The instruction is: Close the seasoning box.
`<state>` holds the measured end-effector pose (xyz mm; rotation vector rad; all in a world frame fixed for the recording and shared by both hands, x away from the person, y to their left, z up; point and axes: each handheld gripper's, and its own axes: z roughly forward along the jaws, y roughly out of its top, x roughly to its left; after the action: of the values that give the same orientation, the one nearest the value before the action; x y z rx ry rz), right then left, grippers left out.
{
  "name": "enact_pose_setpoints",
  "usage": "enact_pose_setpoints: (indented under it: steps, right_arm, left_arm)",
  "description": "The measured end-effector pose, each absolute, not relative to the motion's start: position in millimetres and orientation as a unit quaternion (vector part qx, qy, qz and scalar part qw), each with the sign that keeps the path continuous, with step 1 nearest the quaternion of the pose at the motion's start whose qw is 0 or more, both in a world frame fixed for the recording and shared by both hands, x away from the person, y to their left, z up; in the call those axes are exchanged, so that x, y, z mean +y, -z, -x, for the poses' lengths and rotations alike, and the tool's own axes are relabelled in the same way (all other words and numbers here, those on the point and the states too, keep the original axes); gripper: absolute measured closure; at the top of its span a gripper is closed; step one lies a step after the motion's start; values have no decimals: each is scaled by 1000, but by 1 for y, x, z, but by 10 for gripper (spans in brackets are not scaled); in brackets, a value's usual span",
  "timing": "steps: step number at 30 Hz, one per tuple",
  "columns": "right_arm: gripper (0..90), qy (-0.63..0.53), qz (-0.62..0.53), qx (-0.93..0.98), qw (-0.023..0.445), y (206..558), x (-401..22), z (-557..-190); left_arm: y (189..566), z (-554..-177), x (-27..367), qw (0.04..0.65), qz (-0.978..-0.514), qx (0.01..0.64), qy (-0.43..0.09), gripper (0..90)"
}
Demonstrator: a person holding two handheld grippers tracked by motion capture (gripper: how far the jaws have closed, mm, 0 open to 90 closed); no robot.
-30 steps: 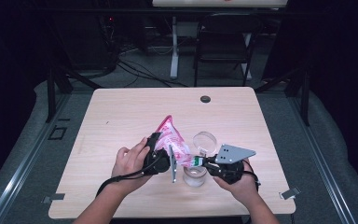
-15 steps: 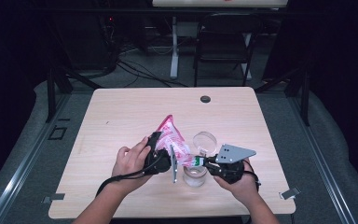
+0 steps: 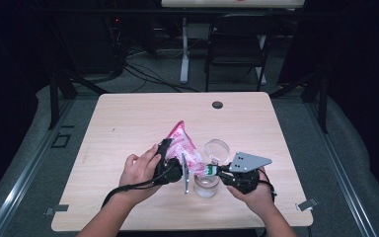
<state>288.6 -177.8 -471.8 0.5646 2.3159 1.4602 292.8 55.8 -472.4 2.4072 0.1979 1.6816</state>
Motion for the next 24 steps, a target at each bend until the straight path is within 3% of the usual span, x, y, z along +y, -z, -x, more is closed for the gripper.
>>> enact_pose_setpoints:
  steps: [24]
  right_arm:
    - [900, -511, -205, 817, 172, 475, -179, -291]
  left_arm:
    - [472, -293, 54, 97, -812, 60, -572, 600]
